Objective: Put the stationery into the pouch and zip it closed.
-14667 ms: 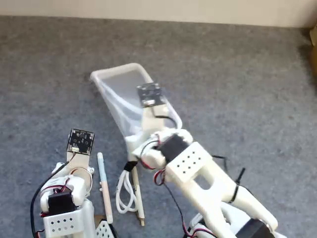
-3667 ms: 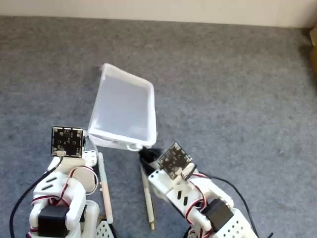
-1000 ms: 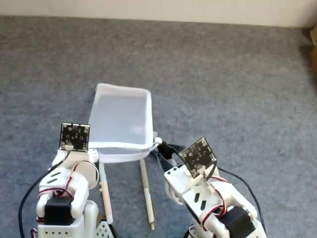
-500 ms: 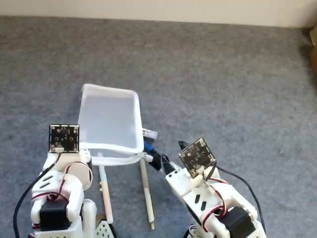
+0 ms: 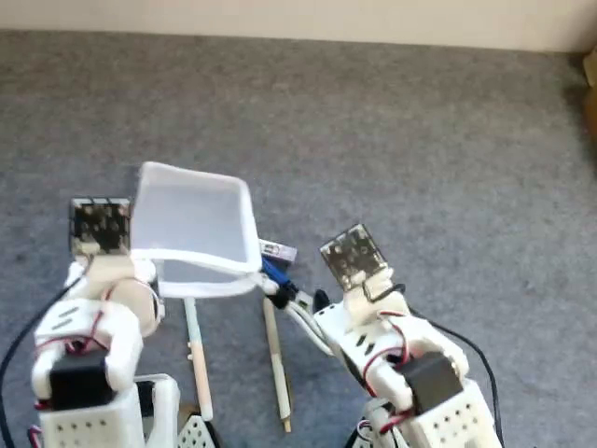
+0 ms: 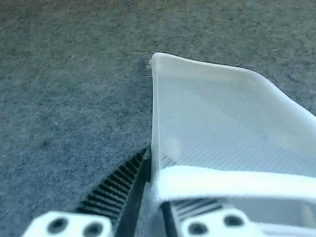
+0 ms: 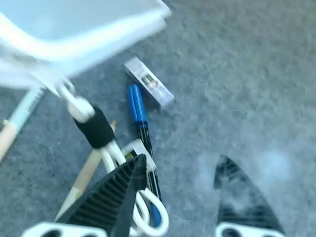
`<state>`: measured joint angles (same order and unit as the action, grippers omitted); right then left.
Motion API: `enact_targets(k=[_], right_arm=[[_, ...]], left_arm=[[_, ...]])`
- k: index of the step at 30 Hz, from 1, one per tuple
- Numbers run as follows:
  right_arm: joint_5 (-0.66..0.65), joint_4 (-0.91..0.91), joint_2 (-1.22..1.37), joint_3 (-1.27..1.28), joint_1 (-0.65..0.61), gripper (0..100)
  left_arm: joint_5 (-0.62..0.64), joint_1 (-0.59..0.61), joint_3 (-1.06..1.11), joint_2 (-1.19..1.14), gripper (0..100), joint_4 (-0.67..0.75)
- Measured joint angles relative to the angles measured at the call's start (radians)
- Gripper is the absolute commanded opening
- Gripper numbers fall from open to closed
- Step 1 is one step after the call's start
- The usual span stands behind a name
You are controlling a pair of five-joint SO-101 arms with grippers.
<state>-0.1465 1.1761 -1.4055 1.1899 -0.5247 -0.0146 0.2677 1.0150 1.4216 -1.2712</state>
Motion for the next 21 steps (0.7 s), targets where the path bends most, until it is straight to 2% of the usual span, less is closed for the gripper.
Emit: enact_targets(k=[5, 11, 21], right_arm=[[0.0, -0.015, 0.06, -0.002, 0.003, 20.6], [0.0, -0.021, 0.103, -0.003, 0.003, 20.6], [0.0, -0.074, 0.218, -0.04, 0.003, 20.6]], left_arm=[[0.0, 0.081, -0.137, -0.183, 1, -0.02], [0.0, 0.176, -0.308, -0.299, 1, -0.12], [0.0, 0.189, -0.563, -0.489, 1, -0.253]])
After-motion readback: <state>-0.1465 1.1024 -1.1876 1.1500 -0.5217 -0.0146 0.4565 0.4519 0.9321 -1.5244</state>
